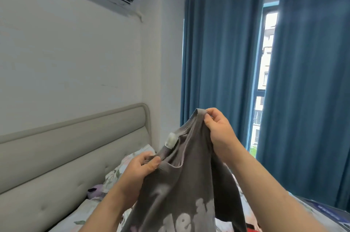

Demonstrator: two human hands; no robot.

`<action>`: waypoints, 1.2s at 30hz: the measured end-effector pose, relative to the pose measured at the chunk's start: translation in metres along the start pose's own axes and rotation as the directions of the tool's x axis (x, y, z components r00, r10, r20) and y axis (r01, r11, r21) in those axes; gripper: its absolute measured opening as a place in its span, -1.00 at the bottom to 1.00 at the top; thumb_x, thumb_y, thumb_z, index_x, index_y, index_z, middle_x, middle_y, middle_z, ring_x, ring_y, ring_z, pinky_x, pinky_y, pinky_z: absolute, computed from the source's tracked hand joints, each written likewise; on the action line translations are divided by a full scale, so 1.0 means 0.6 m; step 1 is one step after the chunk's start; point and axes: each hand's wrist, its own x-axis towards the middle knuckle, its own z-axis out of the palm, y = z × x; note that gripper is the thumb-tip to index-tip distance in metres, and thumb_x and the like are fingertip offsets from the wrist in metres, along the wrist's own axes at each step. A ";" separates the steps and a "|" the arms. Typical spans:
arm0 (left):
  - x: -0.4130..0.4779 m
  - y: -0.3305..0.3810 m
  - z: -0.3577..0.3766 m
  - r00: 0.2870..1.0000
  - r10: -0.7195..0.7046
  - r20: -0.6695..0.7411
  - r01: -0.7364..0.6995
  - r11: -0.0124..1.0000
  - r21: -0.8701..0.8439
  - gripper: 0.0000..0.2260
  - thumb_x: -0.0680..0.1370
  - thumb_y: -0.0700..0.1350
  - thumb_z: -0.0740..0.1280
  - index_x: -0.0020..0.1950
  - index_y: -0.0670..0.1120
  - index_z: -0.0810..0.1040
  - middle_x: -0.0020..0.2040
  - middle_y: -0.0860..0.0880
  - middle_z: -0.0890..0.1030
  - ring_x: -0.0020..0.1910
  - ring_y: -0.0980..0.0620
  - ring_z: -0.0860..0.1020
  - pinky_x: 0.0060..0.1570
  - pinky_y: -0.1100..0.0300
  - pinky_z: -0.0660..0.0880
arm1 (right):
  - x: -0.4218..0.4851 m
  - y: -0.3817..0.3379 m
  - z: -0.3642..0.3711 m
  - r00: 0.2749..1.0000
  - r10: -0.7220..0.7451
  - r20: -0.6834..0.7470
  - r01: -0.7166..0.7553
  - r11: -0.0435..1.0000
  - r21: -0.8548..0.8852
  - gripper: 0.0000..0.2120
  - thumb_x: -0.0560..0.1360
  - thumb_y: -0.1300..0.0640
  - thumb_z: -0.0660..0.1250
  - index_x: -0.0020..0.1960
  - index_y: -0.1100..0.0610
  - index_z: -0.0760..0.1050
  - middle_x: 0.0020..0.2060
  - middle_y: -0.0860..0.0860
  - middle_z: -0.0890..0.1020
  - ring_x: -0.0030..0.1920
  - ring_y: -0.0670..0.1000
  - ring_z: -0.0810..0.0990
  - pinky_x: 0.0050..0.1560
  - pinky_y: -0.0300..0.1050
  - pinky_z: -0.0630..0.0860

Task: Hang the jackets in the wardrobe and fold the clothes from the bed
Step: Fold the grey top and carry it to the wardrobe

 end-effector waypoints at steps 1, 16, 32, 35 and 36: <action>0.000 0.004 -0.003 0.999 0.000 -0.032 0.001 1.000 0.020 -0.78 0.35 0.01 0.53 -0.11 -0.08 0.67 -0.15 -0.12 0.69 -0.17 -0.01 0.65 -0.23 0.23 0.55 | 0.005 -0.012 0.000 1.000 -0.016 -0.008 0.016 1.000 -0.019 -0.80 0.66 0.14 0.19 -0.11 0.07 0.51 -0.29 0.01 0.64 -0.26 -0.03 0.59 -0.20 -0.14 0.59; 0.022 0.094 -0.140 0.890 0.290 -0.352 0.196 0.453 0.870 -0.81 0.57 -0.16 0.34 -0.22 -0.02 0.43 -0.23 -0.02 0.57 -0.22 -0.05 0.47 -0.30 0.08 0.29 | 0.030 -0.054 -0.039 0.966 -0.260 0.016 0.234 0.841 -0.488 -0.79 0.64 0.12 0.21 -0.17 0.00 0.45 -0.37 -0.08 0.50 -0.33 -0.11 0.41 -0.24 -0.17 0.40; -0.085 0.138 -0.188 0.809 0.504 -0.302 0.138 0.336 0.932 -0.76 0.52 0.01 0.40 -0.30 0.01 0.44 -0.45 0.03 0.51 -0.37 -0.02 0.51 -0.34 0.06 0.42 | 0.019 0.003 -0.081 0.978 -0.178 0.112 0.185 0.471 -0.862 -0.66 0.57 -0.12 0.28 -0.29 0.03 0.36 -0.38 -0.08 0.52 -0.30 -0.09 0.48 -0.31 -0.21 0.37; -0.127 0.129 -0.194 0.828 0.482 -0.287 0.114 0.356 0.927 -0.82 0.50 0.06 0.36 -0.28 0.07 0.48 -0.36 0.07 0.57 -0.36 0.11 0.52 -0.31 0.11 0.43 | 0.017 0.020 -0.083 0.984 -0.020 0.174 0.162 0.483 -0.860 -0.60 0.53 -0.14 0.33 -0.37 0.06 0.44 -0.45 -0.09 0.53 -0.38 -0.13 0.46 -0.37 -0.27 0.32; -0.141 0.124 -0.196 0.839 0.461 -0.289 0.103 0.386 0.917 -0.85 0.47 0.12 0.31 -0.23 0.09 0.50 -0.31 0.12 0.59 -0.35 0.14 0.53 -0.29 0.13 0.45 | 0.016 0.024 -0.085 0.979 0.049 0.199 0.148 0.504 -0.851 -0.59 0.52 -0.15 0.34 -0.38 0.08 0.46 -0.47 -0.10 0.53 -0.42 -0.15 0.45 -0.39 -0.27 0.34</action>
